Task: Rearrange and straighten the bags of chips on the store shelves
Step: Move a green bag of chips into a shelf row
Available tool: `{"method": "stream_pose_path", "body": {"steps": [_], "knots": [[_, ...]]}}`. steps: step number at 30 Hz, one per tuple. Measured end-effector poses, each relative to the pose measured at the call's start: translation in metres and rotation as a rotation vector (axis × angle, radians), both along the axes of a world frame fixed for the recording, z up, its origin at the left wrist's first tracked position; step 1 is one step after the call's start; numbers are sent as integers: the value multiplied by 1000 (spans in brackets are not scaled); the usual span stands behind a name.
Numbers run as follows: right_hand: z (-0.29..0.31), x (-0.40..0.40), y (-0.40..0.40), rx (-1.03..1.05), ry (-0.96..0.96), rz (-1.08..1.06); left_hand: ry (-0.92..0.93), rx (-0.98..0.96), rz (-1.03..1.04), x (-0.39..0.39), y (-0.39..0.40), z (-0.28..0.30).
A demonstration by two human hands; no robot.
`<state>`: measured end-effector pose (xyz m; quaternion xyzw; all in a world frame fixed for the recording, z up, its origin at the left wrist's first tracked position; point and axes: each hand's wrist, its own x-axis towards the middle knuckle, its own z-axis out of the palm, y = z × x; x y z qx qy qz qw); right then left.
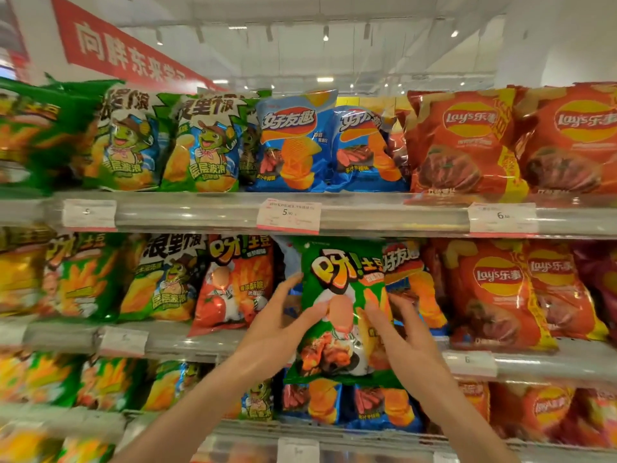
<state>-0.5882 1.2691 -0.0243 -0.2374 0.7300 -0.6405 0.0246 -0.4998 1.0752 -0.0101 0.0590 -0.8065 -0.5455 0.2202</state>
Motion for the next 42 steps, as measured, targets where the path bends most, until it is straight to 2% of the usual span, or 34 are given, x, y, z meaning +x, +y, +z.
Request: {"method": "stream_pose_path", "body": {"steps": [3,11,21,29,36,42], "knots": [[-3,5,-22,-16,-13,33,18,65,-7,17,-16,-4],[8,48,-111,80,0,123,62,73,104,84,-96,-5],[14,145,-279,170,80,299,84,39,274,208,-254,-12],[24,210,-409,223,105,449,108,117,382,292,-362,-13],[28,248,-511,288,194,564,151,144,549,332,-446,-28],[23,271,-611,241,234,684,163,106,709,359,-528,-34]]}}
